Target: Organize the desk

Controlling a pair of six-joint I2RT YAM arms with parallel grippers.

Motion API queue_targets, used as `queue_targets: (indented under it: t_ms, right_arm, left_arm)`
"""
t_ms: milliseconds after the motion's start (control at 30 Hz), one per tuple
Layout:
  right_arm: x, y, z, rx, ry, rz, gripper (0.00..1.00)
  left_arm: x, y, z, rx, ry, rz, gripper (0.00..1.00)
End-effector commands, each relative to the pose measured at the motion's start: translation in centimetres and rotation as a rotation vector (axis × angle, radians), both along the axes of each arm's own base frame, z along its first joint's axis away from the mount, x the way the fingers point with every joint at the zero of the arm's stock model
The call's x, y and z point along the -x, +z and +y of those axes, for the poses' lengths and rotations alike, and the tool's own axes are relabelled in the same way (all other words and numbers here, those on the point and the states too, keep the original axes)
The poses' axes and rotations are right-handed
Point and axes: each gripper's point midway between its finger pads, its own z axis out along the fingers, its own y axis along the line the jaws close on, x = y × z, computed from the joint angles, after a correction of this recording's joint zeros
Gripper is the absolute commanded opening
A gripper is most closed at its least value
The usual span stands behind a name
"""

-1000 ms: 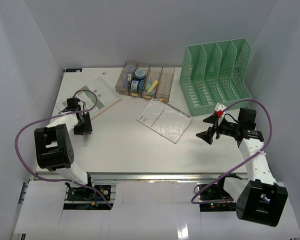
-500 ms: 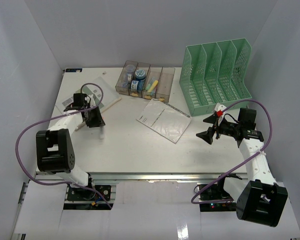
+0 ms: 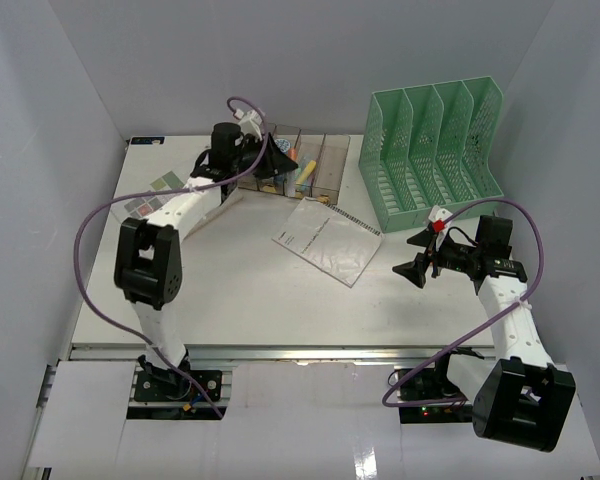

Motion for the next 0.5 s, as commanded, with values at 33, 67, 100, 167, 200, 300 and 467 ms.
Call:
queue_targets:
  t_ms: [33,67,100,167,200,300,467]
  right_arm:
    - [-0.5,0.5,-0.1,-0.014,-0.003,-0.019,0.9]
    - [-0.5,0.4,-0.1,-0.016,-0.003,-0.017,0.9]
    - [-0.6,0.5,-0.1,-0.018,-0.003,-0.018,0.9]
    - [-0.5,0.5,0.0,-0.023,-0.001,-0.016,0.91]
    - [-0.5,0.6,0.0,-0.025,0.002,-0.017,0.91]
    - [-0.4,0.7,0.1,-0.034,0.007,-0.015,0.9]
    - [-0.3,0.7,0.2,-0.042,0.013,-0.01,0.9]
  left_arm:
    - [-6.2,2.2,-4.7,0.085,-0.032,-0.123,0.07]
    - [-7.2,1.2,-5.2,0.08,-0.031,-0.121,0.07]
    - [-8.3,3.0,-5.6,0.096,-0.03,-0.166,0.07]
    - [-10.8,0.9,-6.4,0.08,-0.013,-0.169,0.08]
    - [-11.8,2.5,-6.5,0.09,0.001,-0.217,0.08]
    - [-14.3,1.0,-6.3,0.053,0.072,-0.252,0.1]
    - [-16.0,-2.2,-5.5,-0.067,0.149,-0.298,0.15]
